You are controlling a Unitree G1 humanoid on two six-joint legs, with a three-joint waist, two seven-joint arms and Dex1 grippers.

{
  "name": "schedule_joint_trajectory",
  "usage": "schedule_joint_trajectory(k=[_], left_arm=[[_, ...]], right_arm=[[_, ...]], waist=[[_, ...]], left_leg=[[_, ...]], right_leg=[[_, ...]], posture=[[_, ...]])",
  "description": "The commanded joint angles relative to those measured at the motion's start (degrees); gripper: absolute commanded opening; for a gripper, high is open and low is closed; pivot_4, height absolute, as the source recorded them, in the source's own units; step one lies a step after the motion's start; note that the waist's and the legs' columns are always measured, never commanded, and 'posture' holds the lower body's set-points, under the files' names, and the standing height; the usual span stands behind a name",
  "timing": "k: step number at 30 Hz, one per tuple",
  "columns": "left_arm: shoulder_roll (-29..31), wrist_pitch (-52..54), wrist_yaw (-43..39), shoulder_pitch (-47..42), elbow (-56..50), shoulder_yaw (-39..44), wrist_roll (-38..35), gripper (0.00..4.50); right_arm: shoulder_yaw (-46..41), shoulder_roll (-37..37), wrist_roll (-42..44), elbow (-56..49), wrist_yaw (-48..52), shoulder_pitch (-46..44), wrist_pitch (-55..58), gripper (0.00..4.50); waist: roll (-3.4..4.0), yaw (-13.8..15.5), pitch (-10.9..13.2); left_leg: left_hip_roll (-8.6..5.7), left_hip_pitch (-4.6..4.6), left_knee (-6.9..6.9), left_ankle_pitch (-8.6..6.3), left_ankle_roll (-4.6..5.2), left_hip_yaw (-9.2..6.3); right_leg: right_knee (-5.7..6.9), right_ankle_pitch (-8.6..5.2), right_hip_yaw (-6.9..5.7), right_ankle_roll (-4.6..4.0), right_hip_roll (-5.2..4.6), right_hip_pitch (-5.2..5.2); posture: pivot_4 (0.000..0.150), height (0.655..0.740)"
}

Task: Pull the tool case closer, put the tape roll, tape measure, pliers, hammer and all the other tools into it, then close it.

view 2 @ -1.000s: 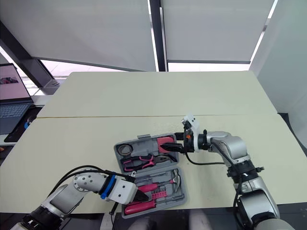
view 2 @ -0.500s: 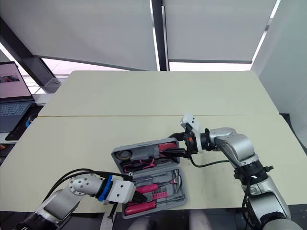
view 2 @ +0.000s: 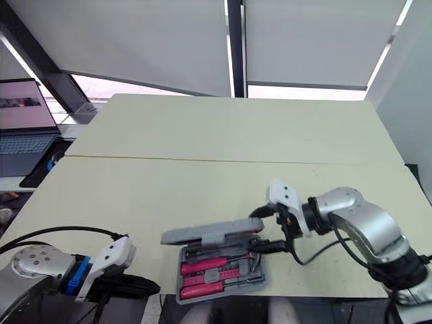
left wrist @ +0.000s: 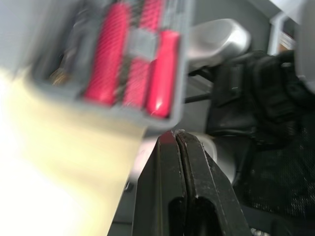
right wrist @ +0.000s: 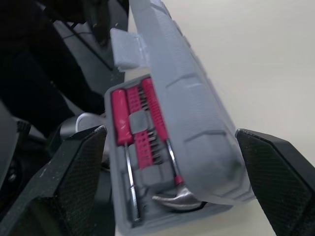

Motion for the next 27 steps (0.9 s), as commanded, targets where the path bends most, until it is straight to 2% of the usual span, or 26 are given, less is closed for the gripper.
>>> schedule_joint_trajectory(k=[1, 4, 7, 11, 14, 18, 27], left_arm=[[-0.1, -1.3, 1.0, 0.3, 5.3, 3.2, 1.8, 0.0], [-1.2, -2.3, 2.5, 0.4, 7.1, 3.2, 3.4, 0.0], [-2.7, -3.4, 4.4, 0.2, 6.6, 1.7, 5.3, 0.0], [-5.9, -2.3, 9.1, -1.9, 3.6, -2.7, 8.2, 0.0], [-8.2, -0.7, 12.6, -3.6, 1.9, -5.6, 10.0, 0.0], [-10.2, 0.0, 15.5, -4.2, 0.9, -9.0, 12.4, 0.0], [-12.7, -0.4, 18.4, -7.7, 3.0, -13.0, 15.7, 0.0]], right_arm=[[-5.6, -6.3, 2.5, -6.9, 3.0, 3.7, -2.0, 4.45], [-9.7, -11.2, 4.1, -8.0, 5.2, 6.8, -2.9, 4.45], [-10.4, -13.3, 0.7, -4.8, 4.2, 8.5, -6.2, 4.45], [-1.4, -13.2, -16.6, 2.4, -1.3, 10.0, -20.5, 4.45], [3.7, -11.3, -23.7, 5.5, -3.1, 10.6, -27.1, 3.83], [9.0, -7.3, -29.3, 7.6, -4.6, 10.0, -28.9, 2.46], [15.1, -1.2, -36.7, 11.0, -4.8, 8.7, -29.7, 0.54]], waist=[[0.0, 0.0, 0.0], [-0.06, 0.0, 0.0], [-0.13, -0.2, 0.1], [-0.17, -0.1, 0.1], [-0.23, -0.1, 0.1], [-0.23, -0.1, 0.1], [-0.25, 0.0, 0.1]], left_leg=[[-0.01, 0.0, 0.0, 0.0, 0.0, 0.02], [0.01, 0.05, 0.01, 0.0, 0.0, 0.06], [0.04, 0.07, 0.0, 0.0, 0.0, 0.1], [0.01, 0.08, 0.01, 0.0, 0.0, 0.15], [0.01, 0.07, 0.02, 0.01, -0.02, 0.17], [0.02, 0.05, 0.03, 0.03, -0.05, 0.15], [0.0, 0.09, 0.08, 0.03, -0.05, 0.14]], right_leg=[[0.0, 0.0, 0.01, 0.0, 0.0, 0.01], [-0.01, 0.0, 0.02, 0.0, 0.0, 0.04], [-0.01, 0.0, 0.05, 0.0, 0.01, 0.05], [0.0, 0.0, 0.11, 0.01, -0.02, 0.05], [0.0, 0.0, 0.12, 0.01, -0.03, 0.05], [0.04, 0.01, 0.13, 0.0, -0.02, 0.02], [0.05, 0.01, 0.14, 0.0, -0.02, 0.06]], posture=[[0.15, 0.74], [0.15, 0.74], [0.15, 0.74], [0.15, 0.74], [0.15, 0.74], [0.15, 0.74], [0.15, 0.74]])
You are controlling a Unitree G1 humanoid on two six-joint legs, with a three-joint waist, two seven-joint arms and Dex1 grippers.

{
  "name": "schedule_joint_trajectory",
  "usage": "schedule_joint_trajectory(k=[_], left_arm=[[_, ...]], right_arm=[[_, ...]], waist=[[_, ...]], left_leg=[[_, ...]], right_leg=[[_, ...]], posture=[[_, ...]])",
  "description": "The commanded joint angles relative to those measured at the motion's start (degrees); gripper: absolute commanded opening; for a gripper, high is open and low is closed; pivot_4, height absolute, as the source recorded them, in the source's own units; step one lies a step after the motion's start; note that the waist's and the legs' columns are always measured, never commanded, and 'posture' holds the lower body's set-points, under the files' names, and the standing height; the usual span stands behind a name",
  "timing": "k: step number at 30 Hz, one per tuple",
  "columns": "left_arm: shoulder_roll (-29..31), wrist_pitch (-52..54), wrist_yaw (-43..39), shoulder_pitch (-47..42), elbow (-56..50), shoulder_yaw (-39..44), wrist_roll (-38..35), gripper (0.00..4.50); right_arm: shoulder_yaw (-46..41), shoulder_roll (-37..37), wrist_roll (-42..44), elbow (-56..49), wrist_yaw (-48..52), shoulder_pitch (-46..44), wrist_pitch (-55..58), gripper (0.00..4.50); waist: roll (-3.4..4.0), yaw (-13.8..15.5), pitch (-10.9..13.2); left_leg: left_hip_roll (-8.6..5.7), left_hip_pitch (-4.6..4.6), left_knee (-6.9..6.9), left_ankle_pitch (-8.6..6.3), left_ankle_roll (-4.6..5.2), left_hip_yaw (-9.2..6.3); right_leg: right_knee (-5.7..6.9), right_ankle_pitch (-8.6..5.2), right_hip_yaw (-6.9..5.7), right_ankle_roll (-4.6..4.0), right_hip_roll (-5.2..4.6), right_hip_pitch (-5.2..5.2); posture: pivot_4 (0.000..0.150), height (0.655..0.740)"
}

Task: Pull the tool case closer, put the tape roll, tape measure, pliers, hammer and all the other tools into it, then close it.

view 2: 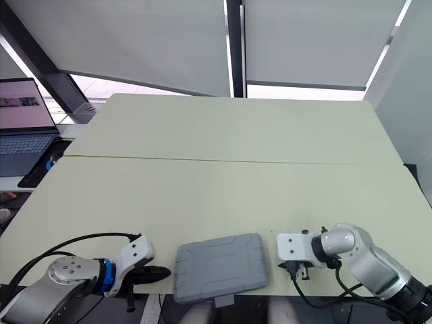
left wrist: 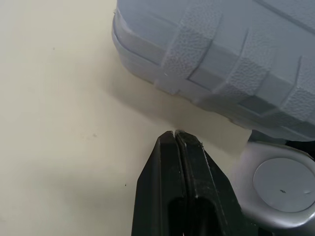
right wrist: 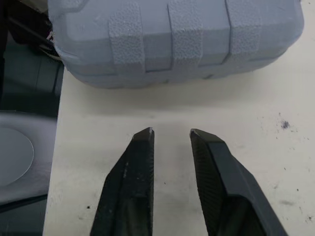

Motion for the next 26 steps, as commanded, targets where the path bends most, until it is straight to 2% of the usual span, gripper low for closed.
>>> schedule_joint_trajectory(k=[1, 3, 8, 12, 18, 21, 26], left_arm=[[-0.7, -0.9, 0.9, -0.9, 0.4, -0.8, 1.1, 0.0], [-0.1, -2.2, 0.9, -0.7, 1.4, -0.5, 1.9, 0.0], [1.7, -5.0, -1.6, 2.0, 4.0, 5.3, -0.8, 0.0], [5.1, -11.5, -9.4, 2.8, 6.2, 14.5, -5.5, 0.0], [9.7, -12.8, -14.0, 2.4, 8.8, 23.3, -6.9, 0.0], [11.1, -14.8, -15.1, 1.7, 10.2, 24.5, -5.7, 0.0], [10.6, -13.0, -15.6, 0.7, 11.3, 24.2, -7.0, 0.0]], right_arm=[[0.9, 0.4, -2.3, 0.1, 0.3, -0.5, -1.8, 0.33], [0.2, 0.0, -2.3, -0.2, 0.8, -0.2, -2.1, 0.03], [-3.6, -2.4, -1.0, -0.7, 2.2, -0.2, -2.2, 0.03], [-10.6, -6.8, 5.4, -1.9, 7.5, -1.3, -3.8, 0.03], [-22.2, -15.1, 15.8, -1.1, 16.8, -1.8, -4.0, 0.03], [-25.7, -18.3, 18.6, 0.1, 19.6, -2.3, -4.0, 0.03], [-26.5, -19.3, 19.0, 0.0, 19.9, -2.6, -3.8, 0.03]], waist=[[0.0, 0.0, 0.0], [0.0, 0.0, 0.0], [0.0, 0.0, 0.0], [0.01, 0.0, 0.0], [0.04, 0.0, 0.0], [0.05, 0.0, 0.1], [0.04, 0.0, 0.1]], left_leg=[[0.0, 0.0, 0.0, 0.0, 0.0, 0.0], [0.0, -0.01, 0.0, 0.0, -0.01, 0.01], [0.0, 0.01, 0.0, 0.0, -0.01, 0.01], [0.01, -0.01, 0.0, 0.0, -0.01, -0.02], [-0.01, -0.01, -0.01, -0.01, 0.01, 0.02], [-0.01, -0.02, -0.02, -0.01, 0.01, 0.03], [0.02, 0.0, -0.02, -0.02, 0.02, 0.05]], right_leg=[[0.0, 0.0, 0.0, 0.0, 0.0, 0.0], [0.0, 0.0, 0.01, 0.0, 0.0, -0.01], [-0.01, 0.0, 0.01, 0.0, -0.01, -0.01], [0.0, 0.0, -0.03, 0.0, -0.01, -0.01], [-0.06, 0.0, -0.03, 0.0, -0.03, 0.01], [-0.09, 0.0, -0.04, 0.0, -0.04, 0.0], [-0.04, 0.0, -0.03, 0.0, -0.02, 0.01]], posture=[[0.15, 0.74], [0.15, 0.74], [0.15, 0.74], [0.15, 0.74], [0.15, 0.74], [0.15, 0.74], [0.15, 0.74]])
